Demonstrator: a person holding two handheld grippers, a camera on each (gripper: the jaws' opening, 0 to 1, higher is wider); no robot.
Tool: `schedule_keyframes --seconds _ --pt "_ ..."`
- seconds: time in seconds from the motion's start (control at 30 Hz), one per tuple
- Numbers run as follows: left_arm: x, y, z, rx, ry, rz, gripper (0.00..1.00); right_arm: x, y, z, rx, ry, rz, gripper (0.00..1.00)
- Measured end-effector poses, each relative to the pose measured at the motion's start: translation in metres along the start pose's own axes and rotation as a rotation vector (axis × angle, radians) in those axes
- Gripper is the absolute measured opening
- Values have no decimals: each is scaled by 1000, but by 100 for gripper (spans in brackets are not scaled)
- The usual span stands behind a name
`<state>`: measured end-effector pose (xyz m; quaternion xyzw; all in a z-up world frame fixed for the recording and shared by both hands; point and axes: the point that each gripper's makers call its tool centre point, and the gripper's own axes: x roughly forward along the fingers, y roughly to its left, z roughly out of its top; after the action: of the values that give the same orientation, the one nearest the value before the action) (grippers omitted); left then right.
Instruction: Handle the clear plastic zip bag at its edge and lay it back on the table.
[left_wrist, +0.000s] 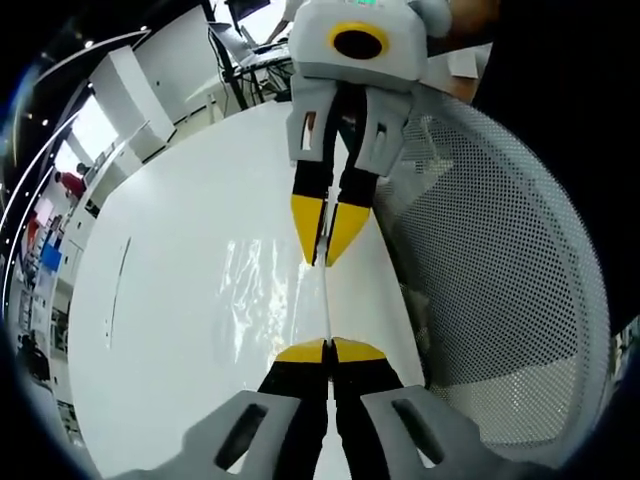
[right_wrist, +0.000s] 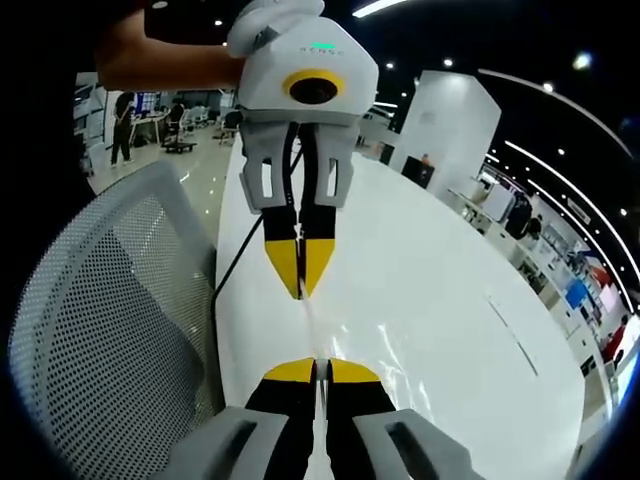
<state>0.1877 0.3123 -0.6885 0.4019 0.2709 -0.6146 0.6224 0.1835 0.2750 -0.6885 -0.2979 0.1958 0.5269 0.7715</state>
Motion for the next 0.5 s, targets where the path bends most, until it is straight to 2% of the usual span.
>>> schedule_keyframes --seconds 0.5 --pt "-4 0 -4 -12 0 6 0 -2 -1 -3 5 7 -5 0"
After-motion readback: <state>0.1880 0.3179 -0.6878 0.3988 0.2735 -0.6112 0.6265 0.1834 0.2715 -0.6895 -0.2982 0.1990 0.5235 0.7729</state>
